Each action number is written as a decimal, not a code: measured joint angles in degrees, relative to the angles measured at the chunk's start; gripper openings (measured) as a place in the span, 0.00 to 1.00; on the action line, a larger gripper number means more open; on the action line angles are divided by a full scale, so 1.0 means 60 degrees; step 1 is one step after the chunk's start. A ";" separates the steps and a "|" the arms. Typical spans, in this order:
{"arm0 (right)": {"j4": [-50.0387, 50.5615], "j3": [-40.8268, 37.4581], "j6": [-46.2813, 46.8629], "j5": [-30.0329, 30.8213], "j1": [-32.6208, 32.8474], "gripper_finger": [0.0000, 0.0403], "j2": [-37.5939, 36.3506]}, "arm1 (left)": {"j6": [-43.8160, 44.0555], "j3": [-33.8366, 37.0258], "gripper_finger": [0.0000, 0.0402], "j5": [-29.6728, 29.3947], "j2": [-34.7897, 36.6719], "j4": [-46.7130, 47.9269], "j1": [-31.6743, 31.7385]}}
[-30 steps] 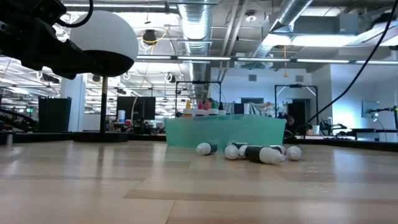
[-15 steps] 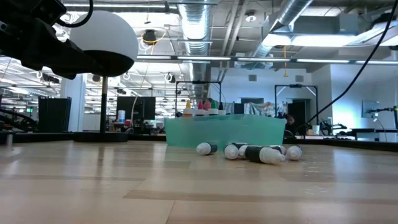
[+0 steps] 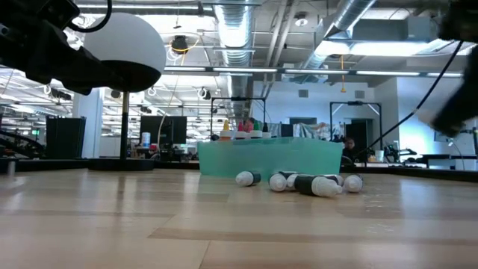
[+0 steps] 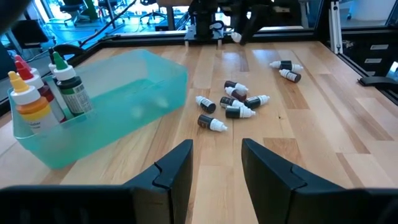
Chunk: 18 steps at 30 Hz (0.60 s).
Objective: Pick & Place food coloring
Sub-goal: Put the small green food coloring bottle into the green bin
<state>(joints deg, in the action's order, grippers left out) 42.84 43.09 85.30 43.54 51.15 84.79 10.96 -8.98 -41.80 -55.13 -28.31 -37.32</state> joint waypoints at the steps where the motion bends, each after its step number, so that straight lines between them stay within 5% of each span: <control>1: -0.0001 0.0084 -0.0384 0.0130 -0.0176 0.18 -0.0010 | -0.0002 -0.0002 0.33 0.0000 0.0000 -0.0029 0.0000; 10: -0.0893 0.0904 -0.4487 0.1183 -0.1956 0.18 -0.0022 | -0.0368 -0.0002 0.33 -0.0002 0.0000 -0.0402 -0.0001; 18: -0.3637 0.1111 -0.8578 0.1096 -0.3565 0.18 -0.0025 | -0.0368 -0.0002 0.33 -0.0004 0.0000 -0.0406 0.0001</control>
<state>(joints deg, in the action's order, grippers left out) 21.02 49.76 33.83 50.11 29.76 84.64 8.75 -8.99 -41.82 -55.13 -30.74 -37.31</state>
